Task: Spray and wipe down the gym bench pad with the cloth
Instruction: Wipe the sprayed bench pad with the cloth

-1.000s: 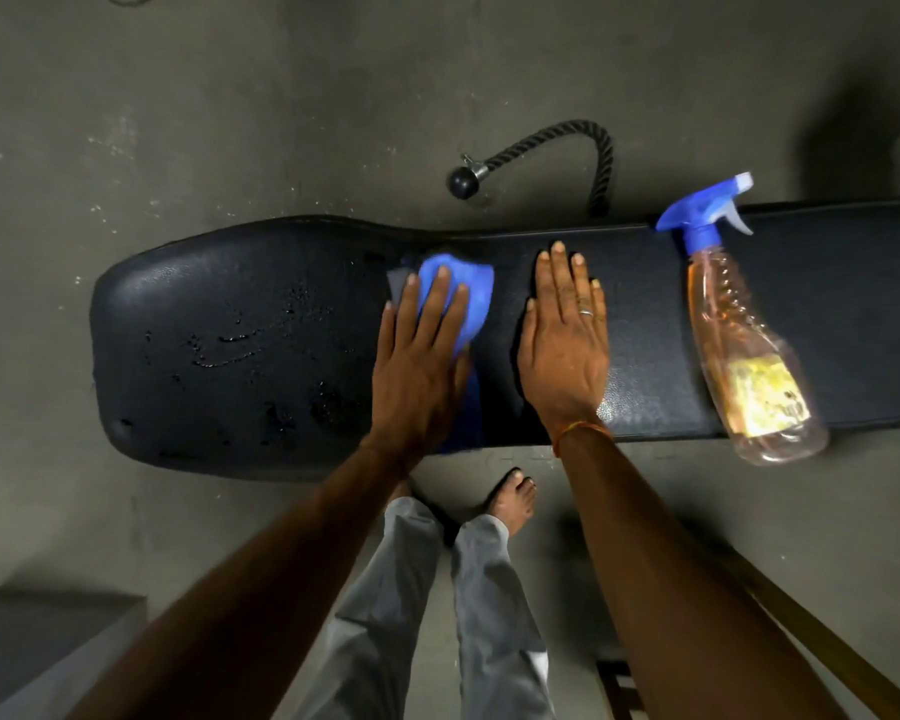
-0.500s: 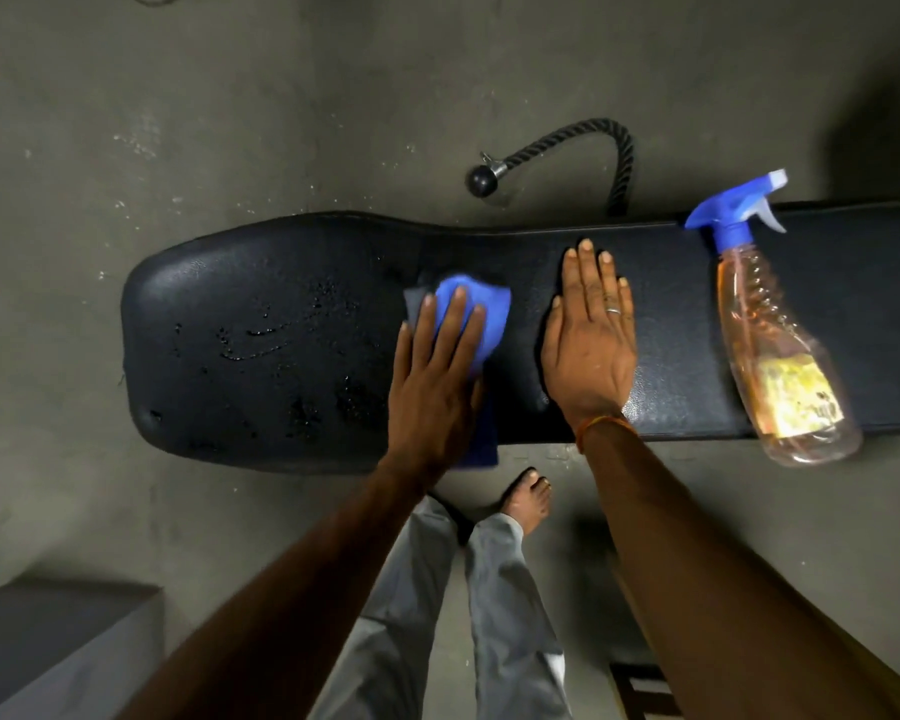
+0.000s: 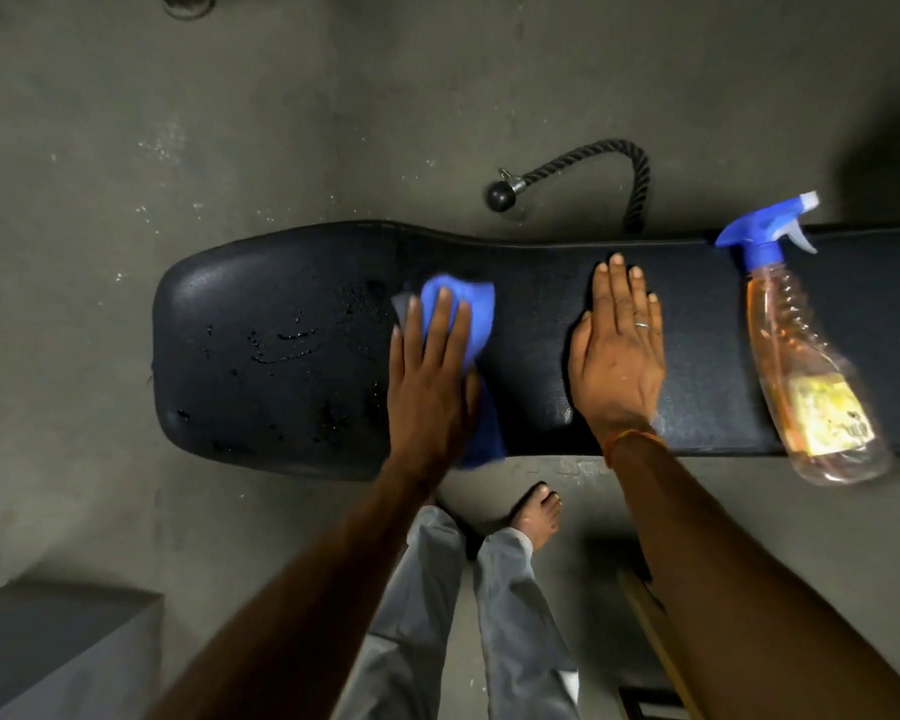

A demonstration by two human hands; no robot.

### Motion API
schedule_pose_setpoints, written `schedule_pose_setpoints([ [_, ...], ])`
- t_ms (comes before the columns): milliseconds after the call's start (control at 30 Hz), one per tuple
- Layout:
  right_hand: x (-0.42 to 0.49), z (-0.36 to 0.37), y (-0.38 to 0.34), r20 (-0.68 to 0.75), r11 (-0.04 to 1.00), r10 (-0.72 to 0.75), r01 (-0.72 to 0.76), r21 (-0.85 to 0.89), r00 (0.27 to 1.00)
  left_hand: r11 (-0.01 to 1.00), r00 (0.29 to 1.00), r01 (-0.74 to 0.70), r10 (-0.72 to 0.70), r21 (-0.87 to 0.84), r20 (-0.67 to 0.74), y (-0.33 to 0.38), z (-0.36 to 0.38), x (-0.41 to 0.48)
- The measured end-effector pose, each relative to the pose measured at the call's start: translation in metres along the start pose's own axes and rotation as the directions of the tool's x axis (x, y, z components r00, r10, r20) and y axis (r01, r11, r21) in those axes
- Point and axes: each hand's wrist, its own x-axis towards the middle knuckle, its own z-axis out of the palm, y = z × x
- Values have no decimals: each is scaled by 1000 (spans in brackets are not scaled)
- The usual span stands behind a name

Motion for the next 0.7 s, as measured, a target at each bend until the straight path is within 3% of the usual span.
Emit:
schedule_pose_setpoints([
  [133, 14, 2, -34, 28, 999, -13, 12, 50, 1000, 1000, 1000, -26, 26, 5, 15, -13, -1, -27],
  [233, 26, 9, -57, 56, 993, -110, 108, 45, 992, 1000, 1000, 2, -2, 25, 1, -26, -13, 22],
  [367, 25, 15, -56, 85, 995, -97, 99, -22, 992, 996, 998, 65, -64, 56, -16, -46, -24, 80],
  [467, 24, 13, -56, 94, 994, -99, 103, -41, 991, 1000, 1000, 4, -5, -26, -11, -51, -17, 37],
  [567, 25, 7, -58, 137, 990, -125, 133, -47, 983, 999, 999, 39, -39, -8, 32, -50, -11, -33],
  [700, 26, 10, -57, 142, 986, -144, 154, -62, 979, 999, 997, 22, -24, 29, 78, -59, -17, -14],
])
